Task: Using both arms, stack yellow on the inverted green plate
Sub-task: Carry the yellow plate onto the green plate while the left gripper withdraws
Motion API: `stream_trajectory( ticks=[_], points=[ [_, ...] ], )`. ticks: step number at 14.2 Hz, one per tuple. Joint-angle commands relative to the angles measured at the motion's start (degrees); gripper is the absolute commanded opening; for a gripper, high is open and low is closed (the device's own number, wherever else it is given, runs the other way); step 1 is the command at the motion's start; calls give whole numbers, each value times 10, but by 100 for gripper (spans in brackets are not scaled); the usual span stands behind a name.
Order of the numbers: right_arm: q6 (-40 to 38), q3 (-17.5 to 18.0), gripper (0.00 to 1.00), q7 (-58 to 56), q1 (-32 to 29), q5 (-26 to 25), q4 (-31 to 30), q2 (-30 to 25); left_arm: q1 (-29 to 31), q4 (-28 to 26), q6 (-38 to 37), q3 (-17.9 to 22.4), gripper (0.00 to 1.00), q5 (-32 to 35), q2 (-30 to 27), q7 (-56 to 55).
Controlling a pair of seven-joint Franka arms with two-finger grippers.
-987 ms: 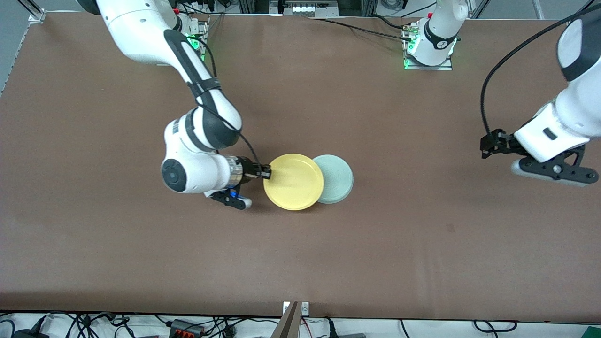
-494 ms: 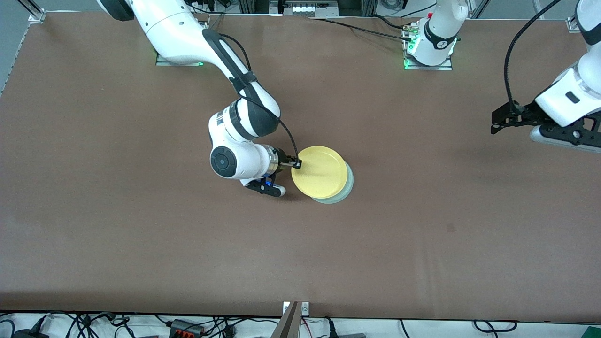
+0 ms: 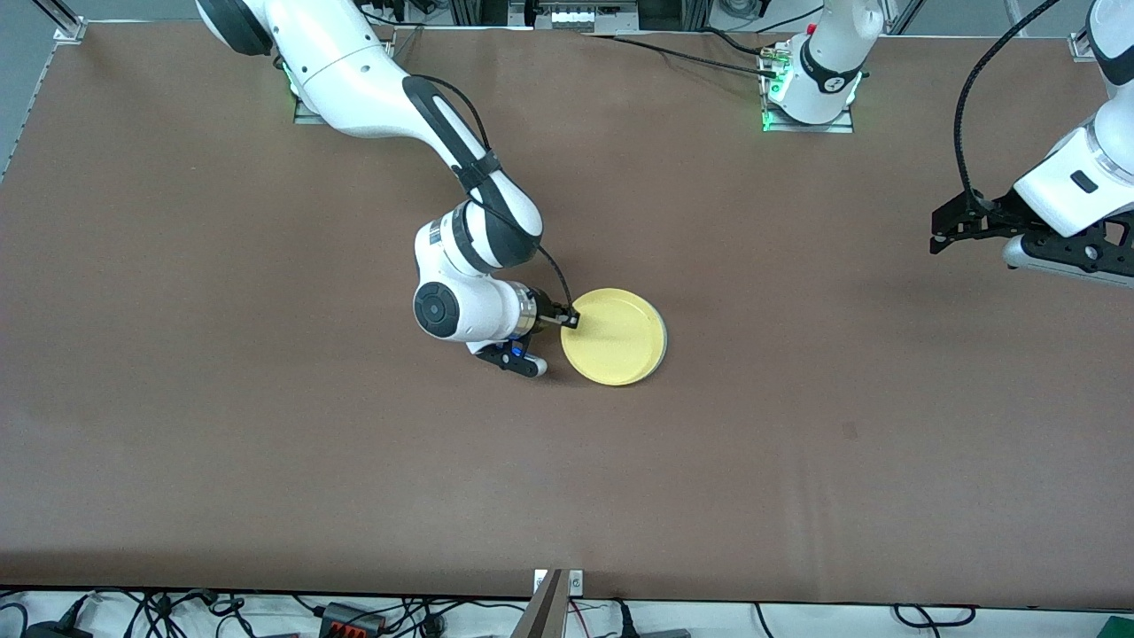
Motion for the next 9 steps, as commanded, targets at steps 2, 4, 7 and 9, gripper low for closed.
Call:
stream_trajectory(
  ticks=[2, 4, 7, 9],
  points=[
    [4, 0, 0, 10, 13, 16, 15, 12, -1, -2, -2, 5, 100, -4, -3, 14],
    [4, 0, 0, 10, 13, 15, 14, 12, -1, -1, -2, 4, 100, -5, -3, 15],
    [4, 0, 0, 6, 12, 16, 14, 12, -1, -2, -2, 5, 100, -4, -3, 14],
    [4, 0, 0, 6, 12, 16, 14, 14, -1, -1, -2, 3, 100, -5, -3, 12]
  ],
)
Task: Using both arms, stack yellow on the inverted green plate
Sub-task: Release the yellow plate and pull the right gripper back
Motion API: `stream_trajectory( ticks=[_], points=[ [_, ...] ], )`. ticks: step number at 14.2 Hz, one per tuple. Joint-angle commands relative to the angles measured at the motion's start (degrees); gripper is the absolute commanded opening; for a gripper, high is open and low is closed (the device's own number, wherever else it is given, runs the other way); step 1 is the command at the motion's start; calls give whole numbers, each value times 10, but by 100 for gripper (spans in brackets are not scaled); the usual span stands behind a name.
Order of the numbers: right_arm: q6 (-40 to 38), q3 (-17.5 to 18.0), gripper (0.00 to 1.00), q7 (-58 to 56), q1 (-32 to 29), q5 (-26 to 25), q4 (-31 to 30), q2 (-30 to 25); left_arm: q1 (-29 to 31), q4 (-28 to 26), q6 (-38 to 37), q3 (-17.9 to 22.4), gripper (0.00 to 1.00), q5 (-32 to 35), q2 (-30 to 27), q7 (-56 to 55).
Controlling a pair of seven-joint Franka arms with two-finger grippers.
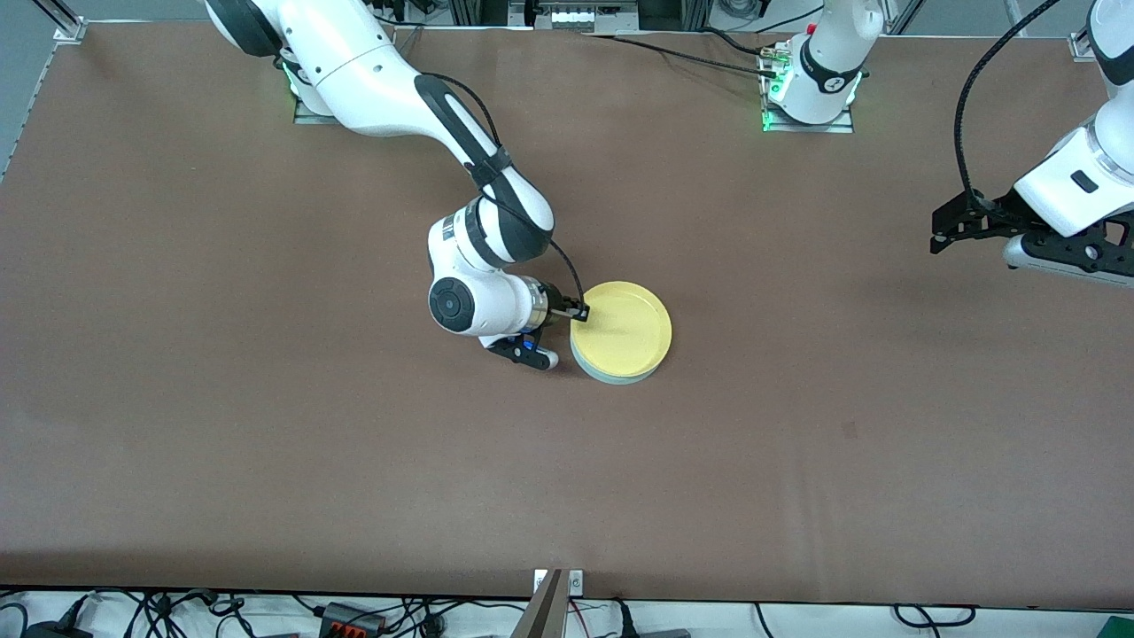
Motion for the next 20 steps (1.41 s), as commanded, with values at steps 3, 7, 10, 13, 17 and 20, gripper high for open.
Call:
stream_trajectory(
  ticks=[3, 7, 10, 13, 17, 20],
  points=[
    [2, 0, 100, 9, 0, 13, 13, 10, -1, -1, -2, 2, 100, -5, -3, 13],
    [-5, -5, 100, 1, -6, 7, 17, -1, -1, -1, -4, 2, 100, -5, -3, 13],
    [-6, -19, 100, -1, -8, -29, 18, -14, -1, 0, -4, 1, 100, -5, -3, 13],
    [-58, -29, 100, -2, -23, -99, 18, -49, -1, -1, -4, 1, 100, -5, -3, 12],
    [-127, -46, 100, -61, -66, -192, 18, -109, -1, -1, -5, 0, 100, -5, -3, 12],
    [-159, -49, 100, -109, -97, -257, 19, -134, -1, -1, -5, 0, 100, -5, -3, 12]
  ],
)
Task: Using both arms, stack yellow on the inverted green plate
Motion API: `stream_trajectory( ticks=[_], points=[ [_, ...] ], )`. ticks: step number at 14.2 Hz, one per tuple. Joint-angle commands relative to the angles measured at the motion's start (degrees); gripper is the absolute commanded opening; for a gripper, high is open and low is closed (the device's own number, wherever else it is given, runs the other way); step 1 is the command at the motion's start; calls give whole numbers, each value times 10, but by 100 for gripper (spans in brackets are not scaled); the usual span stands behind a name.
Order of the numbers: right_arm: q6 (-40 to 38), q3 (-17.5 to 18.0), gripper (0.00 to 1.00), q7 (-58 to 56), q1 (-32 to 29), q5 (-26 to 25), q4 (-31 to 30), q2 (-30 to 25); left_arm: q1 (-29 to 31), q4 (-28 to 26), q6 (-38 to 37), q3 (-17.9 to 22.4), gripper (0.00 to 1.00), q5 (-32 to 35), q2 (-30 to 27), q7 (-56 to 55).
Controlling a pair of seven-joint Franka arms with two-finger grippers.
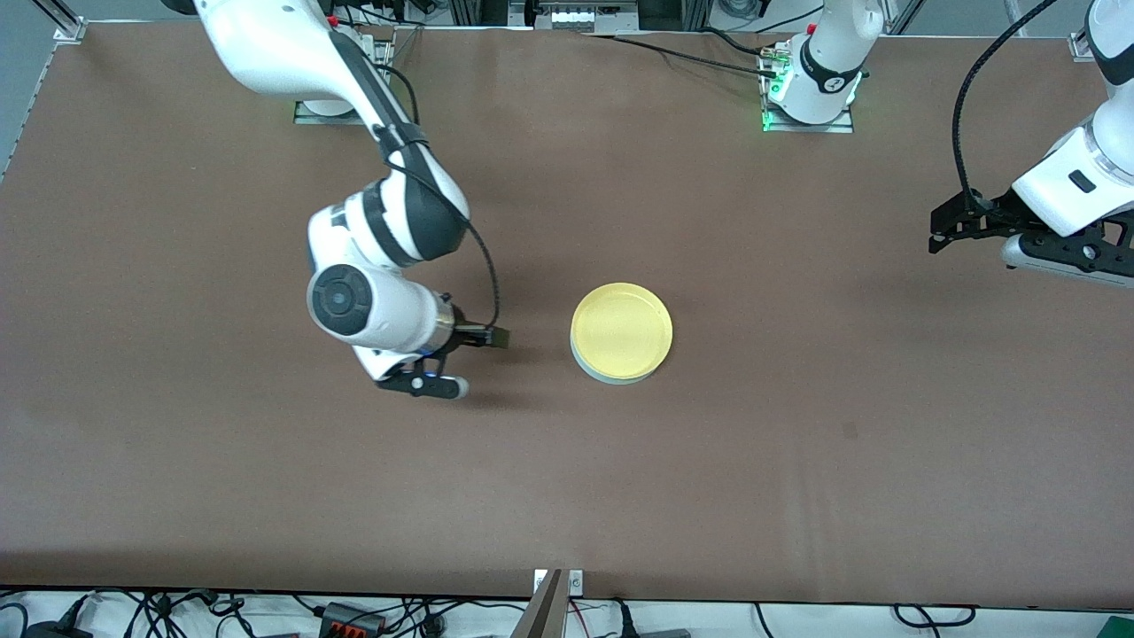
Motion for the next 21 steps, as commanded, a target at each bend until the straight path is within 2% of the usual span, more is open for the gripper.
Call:
stream_trajectory(
  ticks=[1, 4, 6, 8, 12, 18, 21],
  points=[
    [-29, 4, 100, -27, -30, -29, -9, -32, 0, -1, -7, 1, 100, -5, -3, 11],
    [-70, 1, 100, -27, -65, -32, -9, -57, 0, 0, -10, 1, 100, -5, -3, 8],
    [-86, -18, 100, -22, -70, -46, -9, -71, 0, 0, -10, 0, 100, -5, -3, 8],
    [-84, -54, 100, -23, -64, -63, -8, -73, 0, 1, -9, -1, 100, -5, -3, 8],
    [-78, -65, 100, -27, -91, -64, -10, -97, -1, 7, -11, -2, 100, -4, -3, 8],
    [-83, -45, 100, -111, -185, -83, -35, -168, -6, 9, -11, -4, 100, -5, -2, 6],
    [-83, 49, 100, -125, -289, -147, -63, -217, -7, 10, -12, -5, 100, -4, -2, 7]
  ],
)
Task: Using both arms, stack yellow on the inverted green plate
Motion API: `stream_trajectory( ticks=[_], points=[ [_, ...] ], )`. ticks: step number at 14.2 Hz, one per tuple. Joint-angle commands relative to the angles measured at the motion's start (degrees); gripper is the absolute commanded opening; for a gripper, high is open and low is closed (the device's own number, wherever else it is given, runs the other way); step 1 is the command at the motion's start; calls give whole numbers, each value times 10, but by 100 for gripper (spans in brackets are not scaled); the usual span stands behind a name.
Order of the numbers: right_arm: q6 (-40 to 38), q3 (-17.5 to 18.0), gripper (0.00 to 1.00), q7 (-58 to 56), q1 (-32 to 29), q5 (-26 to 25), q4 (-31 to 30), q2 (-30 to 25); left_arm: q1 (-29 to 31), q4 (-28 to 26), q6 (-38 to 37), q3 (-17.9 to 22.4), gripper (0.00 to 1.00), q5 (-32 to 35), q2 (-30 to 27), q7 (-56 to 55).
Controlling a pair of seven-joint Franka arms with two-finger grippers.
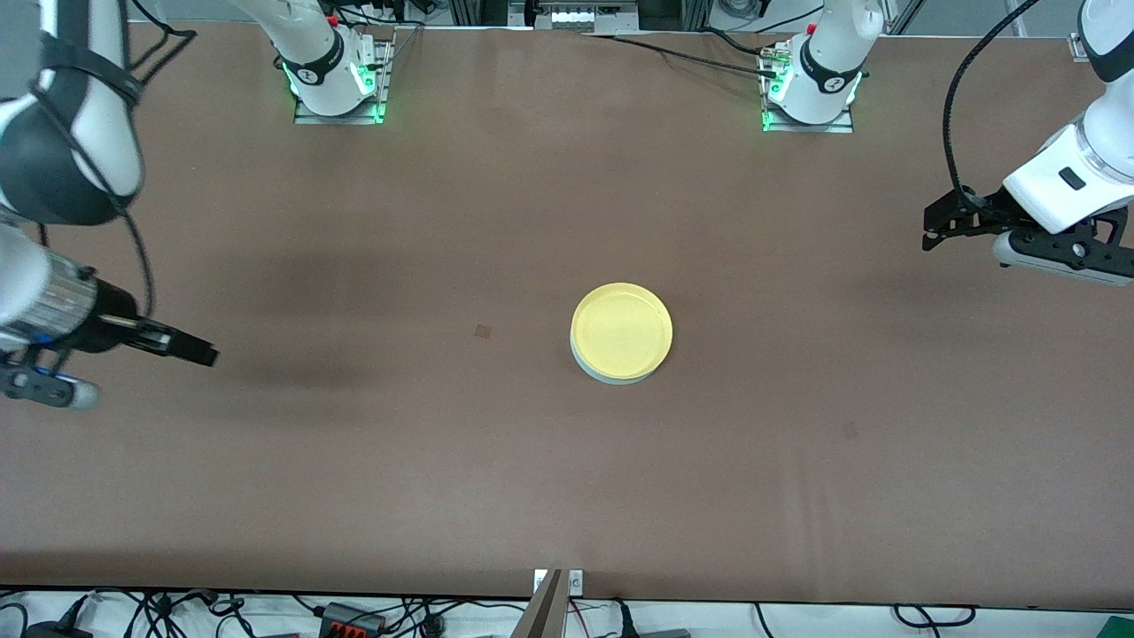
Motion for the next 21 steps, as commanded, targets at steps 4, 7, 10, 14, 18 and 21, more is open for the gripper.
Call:
stream_trajectory(
  ticks=[4, 7, 10, 14, 18, 21],
  points=[
    [4, 92, 100, -36, -113, -70, -76, -91, -1, 10, -13, -1, 100, -4, -1, 6],
    [-1, 63, 100, -75, -101, -73, -70, -104, -1, 10, -13, -1, 100, -4, 0, 6],
    [-9, 40, 100, -131, -88, -72, -76, -120, -1, 14, -14, -1, 100, -4, 1, 6],
    [-55, 42, 100, -134, -88, -74, -78, -138, -1, 14, -14, -1, 100, -4, 1, 6],
    [-22, 42, 100, -146, -88, -72, -163, -185, -1, 14, -14, -1, 100, -4, 1, 6],
    [1, 42, 100, -151, -87, -75, -228, -228, -1, 14, -14, -1, 100, -4, 1, 6]
  ],
)
